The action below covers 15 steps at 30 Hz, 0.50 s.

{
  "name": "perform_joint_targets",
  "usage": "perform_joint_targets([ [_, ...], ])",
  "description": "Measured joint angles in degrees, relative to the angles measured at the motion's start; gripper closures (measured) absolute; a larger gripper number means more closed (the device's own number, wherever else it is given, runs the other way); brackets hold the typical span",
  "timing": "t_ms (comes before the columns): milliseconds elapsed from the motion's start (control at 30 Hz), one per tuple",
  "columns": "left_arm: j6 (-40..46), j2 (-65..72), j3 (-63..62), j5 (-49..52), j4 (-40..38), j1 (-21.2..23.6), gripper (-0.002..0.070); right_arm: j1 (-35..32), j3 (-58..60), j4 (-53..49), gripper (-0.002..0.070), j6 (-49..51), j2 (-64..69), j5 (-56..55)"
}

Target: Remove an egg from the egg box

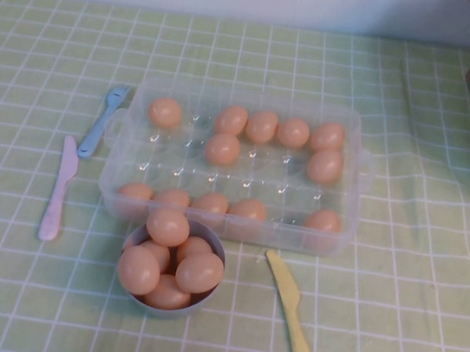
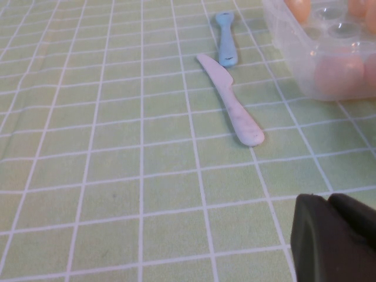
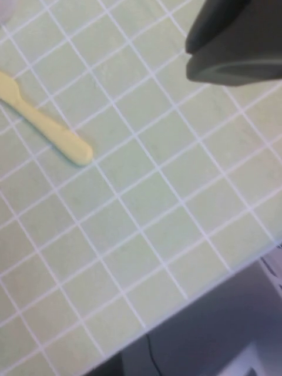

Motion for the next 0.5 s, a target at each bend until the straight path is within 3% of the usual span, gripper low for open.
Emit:
perform_joint_targets([
  [133,0.0,0.0,0.0,0.0,0.0,0.0,0.0678,-0.48,7.78,-2.2,0.0693,0.46,-2.83,-7.85],
  [233,0.09,0.0,0.0,0.0,0.0,0.0,0.0678,-4.47,13.66,-2.12,0.0693,0.49,-4.65,-16.08],
  [500,0.09,0.0,0.0,0.0,0.0,0.0,0.0678,-25.12,32.73,-0.48,0.0694,0.49,-17.93,-41.12],
])
